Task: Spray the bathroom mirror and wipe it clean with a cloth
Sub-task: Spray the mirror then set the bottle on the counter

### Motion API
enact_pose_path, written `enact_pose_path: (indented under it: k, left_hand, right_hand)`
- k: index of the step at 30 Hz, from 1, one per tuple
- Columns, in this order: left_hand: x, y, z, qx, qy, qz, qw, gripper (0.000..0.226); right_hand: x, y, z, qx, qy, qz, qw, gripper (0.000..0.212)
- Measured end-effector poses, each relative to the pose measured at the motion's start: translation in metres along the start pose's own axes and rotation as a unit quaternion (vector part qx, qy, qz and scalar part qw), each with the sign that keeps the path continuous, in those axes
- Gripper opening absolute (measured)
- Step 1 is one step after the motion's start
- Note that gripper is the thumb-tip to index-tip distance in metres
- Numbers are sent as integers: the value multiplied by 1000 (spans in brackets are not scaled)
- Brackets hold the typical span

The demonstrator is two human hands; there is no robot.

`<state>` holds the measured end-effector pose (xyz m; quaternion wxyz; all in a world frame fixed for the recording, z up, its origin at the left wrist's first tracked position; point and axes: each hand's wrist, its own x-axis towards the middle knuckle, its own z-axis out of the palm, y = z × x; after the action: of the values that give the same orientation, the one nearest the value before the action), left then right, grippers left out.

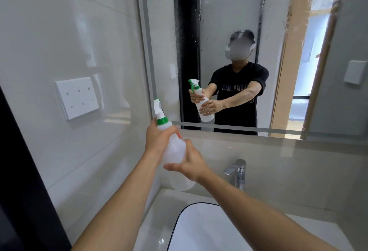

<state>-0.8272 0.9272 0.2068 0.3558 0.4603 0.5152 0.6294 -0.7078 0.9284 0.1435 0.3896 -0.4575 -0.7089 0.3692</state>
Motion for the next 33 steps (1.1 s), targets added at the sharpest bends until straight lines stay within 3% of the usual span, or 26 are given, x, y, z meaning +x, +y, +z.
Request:
enact_pose_path:
  k: [3, 11, 17, 20, 33]
  left_hand:
    - [1, -6, 2, 1, 1, -8, 1000, 46]
    - [-6, -6, 10, 20, 1, 1, 1000, 31]
    - [-5, -10, 21, 18, -11, 1, 1000, 45]
    - [-2, -9, 28, 25, -33, 20, 999, 41]
    - [2, 56, 67, 21, -103, 94, 990, 42]
  right_hand:
    - [-3, 6, 2, 4, 5, 4, 1000, 71]
    - [-9, 12, -1, 15, 14, 16, 1000, 69]
    - [-13, 16, -9, 16, 26, 17, 999, 71]
    - [-15, 15, -16, 13, 40, 18, 999, 70]
    - [-3, -16, -67, 29, 103, -40, 993, 69]
